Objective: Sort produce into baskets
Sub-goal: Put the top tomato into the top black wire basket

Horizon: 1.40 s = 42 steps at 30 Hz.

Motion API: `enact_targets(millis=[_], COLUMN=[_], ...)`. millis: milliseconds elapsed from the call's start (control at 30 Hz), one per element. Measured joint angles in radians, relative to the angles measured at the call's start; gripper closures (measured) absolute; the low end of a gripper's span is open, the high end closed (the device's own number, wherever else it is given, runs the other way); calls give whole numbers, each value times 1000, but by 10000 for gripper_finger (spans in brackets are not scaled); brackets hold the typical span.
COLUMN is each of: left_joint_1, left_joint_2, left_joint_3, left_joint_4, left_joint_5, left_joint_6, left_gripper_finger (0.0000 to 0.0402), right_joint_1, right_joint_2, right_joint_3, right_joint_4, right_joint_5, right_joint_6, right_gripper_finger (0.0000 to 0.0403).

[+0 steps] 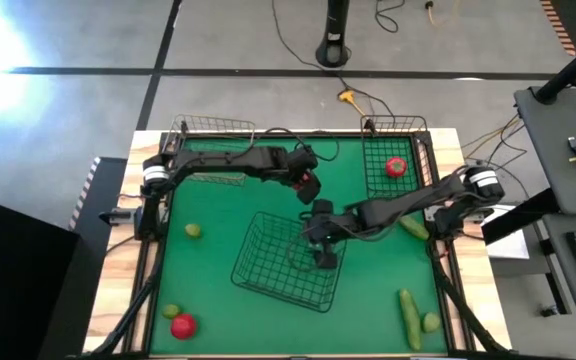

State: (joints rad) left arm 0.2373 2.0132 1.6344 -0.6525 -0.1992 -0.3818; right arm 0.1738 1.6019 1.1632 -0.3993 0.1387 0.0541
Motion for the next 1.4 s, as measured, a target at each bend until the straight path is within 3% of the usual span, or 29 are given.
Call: enact_targets(millis=[200,367,467,600,800,1167,1400], left_joint_1=[1,1,9,17,16,-29,-48], left_joint_2=[0,-1,-2,-2,-1,108,128], left_joint_3=[-8,-12,-32,-69,-124,-122,-123], left_joint_4=[1,1,3,5,84,126,114], left_joint_5=[0,23,88,79,86,60,30], left_joint_6=[26,14,-17,-74,-173,-219,-211], left_gripper_finger=[115,114,114,114,114,110,66], right_joint_1=[5,32,92,200,341,442,441], right_joint_2=[19,-72,-167,-280,-379,-355,-318], right_joint_3=[58,72,72,64,48,-11,-25], right_joint_4=[-4,-69,-160,-268,-300,-306,-318], right_joint_5=[-10,18,111,231,255,338,395], right_joint_6=[-30,-13,38,148,256,305,283], right_gripper_finger=[35,35,35,35,35,35,35])
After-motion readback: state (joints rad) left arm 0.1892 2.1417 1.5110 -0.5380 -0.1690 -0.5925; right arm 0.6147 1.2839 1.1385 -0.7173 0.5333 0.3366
